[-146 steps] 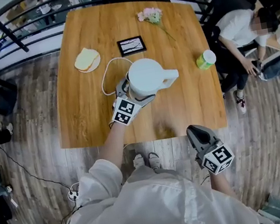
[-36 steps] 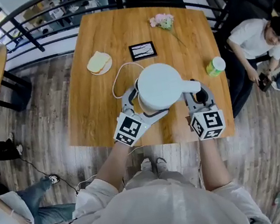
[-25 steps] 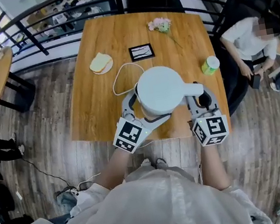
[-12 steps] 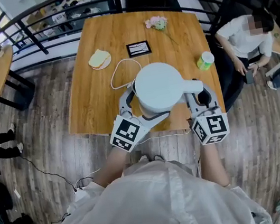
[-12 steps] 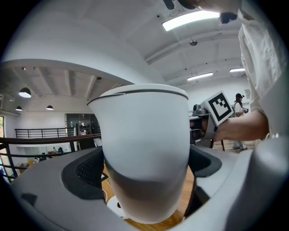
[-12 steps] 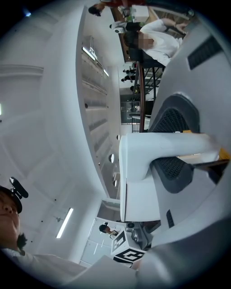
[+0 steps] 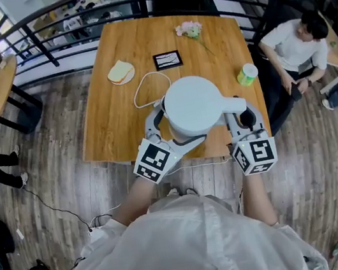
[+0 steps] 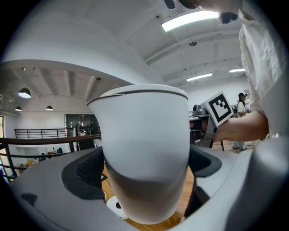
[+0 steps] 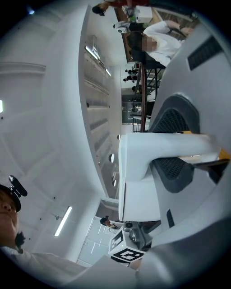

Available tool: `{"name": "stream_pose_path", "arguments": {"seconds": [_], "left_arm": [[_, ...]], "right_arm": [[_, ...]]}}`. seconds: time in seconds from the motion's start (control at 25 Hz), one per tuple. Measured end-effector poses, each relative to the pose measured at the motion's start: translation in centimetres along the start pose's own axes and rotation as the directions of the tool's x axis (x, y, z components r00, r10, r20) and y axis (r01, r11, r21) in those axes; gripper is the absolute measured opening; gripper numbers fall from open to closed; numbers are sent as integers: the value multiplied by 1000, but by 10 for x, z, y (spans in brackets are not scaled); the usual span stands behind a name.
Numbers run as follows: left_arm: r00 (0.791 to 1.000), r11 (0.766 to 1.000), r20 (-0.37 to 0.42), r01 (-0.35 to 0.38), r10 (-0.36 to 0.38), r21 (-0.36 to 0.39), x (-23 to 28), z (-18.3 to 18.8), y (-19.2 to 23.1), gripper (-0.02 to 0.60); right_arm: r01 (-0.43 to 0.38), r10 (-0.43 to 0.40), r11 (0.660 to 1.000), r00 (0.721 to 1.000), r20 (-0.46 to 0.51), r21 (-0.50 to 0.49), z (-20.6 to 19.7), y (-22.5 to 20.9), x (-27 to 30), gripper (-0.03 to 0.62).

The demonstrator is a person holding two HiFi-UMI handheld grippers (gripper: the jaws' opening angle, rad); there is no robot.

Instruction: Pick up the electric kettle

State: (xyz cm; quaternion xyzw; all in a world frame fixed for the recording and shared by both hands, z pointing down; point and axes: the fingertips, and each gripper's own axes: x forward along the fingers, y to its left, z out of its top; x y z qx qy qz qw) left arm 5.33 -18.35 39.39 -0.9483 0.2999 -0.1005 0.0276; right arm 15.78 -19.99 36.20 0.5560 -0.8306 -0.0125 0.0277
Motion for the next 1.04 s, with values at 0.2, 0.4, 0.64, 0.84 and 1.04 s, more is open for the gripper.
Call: {"name": "stream_pose_path", "arguments": {"seconds": [0.2,0.4,0.64,0.84,1.04], "left_arm": [[1000,1000,7,-2,2,3,-3,3,-1,578],[1000,1000,11,-4,4,4,-6,5,0,578],[1000,1000,11,-8,8,3,-8,3,2,578],[1000,1000,11,-10,10,4,-9,6,4,578],[1000,1000,13,-10,10,3,-9,6,2,578]], "right_arm": [[-1,1,1000,1000,6,-2,3,2,-2,115],[0,0,1000,1000,11,-3,6,4,-1,114],[0,0,1000,1000,15,-4,5,7,1,114],[-2,2,1000,1000,17,0,7,7,2,114],[-1,1,1000,1000,16,4,6,7,1,114]]}}
